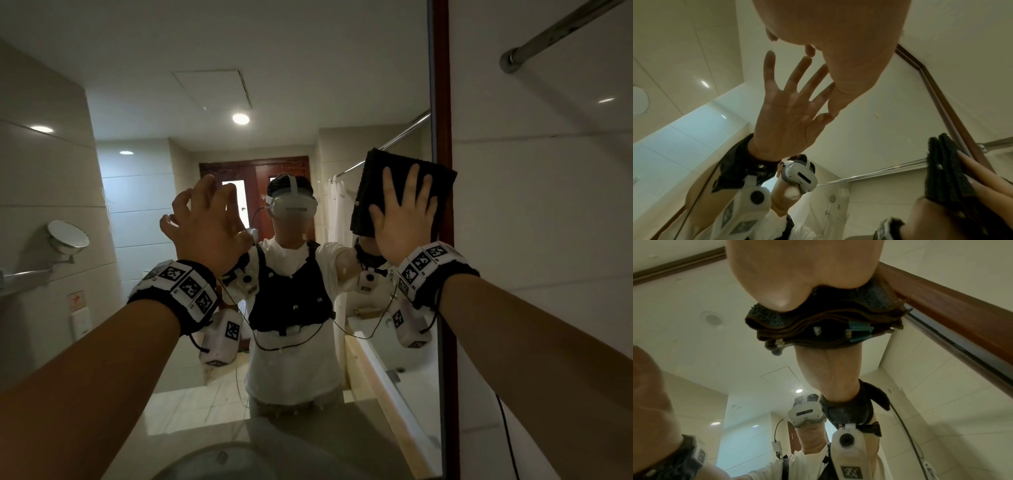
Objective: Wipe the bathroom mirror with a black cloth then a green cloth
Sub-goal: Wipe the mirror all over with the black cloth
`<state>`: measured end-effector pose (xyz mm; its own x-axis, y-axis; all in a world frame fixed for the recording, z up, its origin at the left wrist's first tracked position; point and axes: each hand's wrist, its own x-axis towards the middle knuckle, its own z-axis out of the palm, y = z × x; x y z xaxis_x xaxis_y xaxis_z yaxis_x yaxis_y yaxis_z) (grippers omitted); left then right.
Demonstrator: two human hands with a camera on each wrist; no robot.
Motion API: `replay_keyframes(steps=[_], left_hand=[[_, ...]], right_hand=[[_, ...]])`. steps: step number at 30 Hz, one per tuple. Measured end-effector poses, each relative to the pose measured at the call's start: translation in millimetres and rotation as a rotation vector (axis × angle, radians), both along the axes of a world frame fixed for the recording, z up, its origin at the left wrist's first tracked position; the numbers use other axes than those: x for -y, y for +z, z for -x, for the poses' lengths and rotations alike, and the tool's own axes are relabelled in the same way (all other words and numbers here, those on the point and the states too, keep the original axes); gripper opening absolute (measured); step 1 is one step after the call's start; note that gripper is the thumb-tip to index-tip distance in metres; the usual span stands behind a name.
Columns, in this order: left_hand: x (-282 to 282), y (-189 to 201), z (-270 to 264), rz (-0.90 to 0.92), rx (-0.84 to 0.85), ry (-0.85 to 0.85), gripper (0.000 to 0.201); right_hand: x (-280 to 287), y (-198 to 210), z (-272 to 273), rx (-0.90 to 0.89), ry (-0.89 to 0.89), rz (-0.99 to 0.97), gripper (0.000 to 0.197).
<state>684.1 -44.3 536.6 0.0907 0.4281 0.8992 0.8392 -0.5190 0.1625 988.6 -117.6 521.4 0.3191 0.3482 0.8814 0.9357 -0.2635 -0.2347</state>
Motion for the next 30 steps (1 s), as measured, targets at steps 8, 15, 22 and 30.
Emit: replay_keyframes(steps=[8, 15, 22, 30], left_hand=[[-3, 3, 4, -0.023, -0.035, 0.029, 0.08], [-6, 1, 6, -0.028, -0.029, 0.019, 0.08], [-6, 0, 5, -0.026, -0.027, 0.023, 0.081], [-7, -1, 6, -0.022, -0.023, 0.011, 0.082]], right_hand=[[-8, 0, 4, -0.022, -0.016, -0.001, 0.067], [-7, -16, 5, 0.031, 0.01, 0.031, 0.068], [-6, 20, -6, -0.005, 0.015, 0.018, 0.067], [-9, 17, -11, 0.013, 0.034, -0.027, 0.066]])
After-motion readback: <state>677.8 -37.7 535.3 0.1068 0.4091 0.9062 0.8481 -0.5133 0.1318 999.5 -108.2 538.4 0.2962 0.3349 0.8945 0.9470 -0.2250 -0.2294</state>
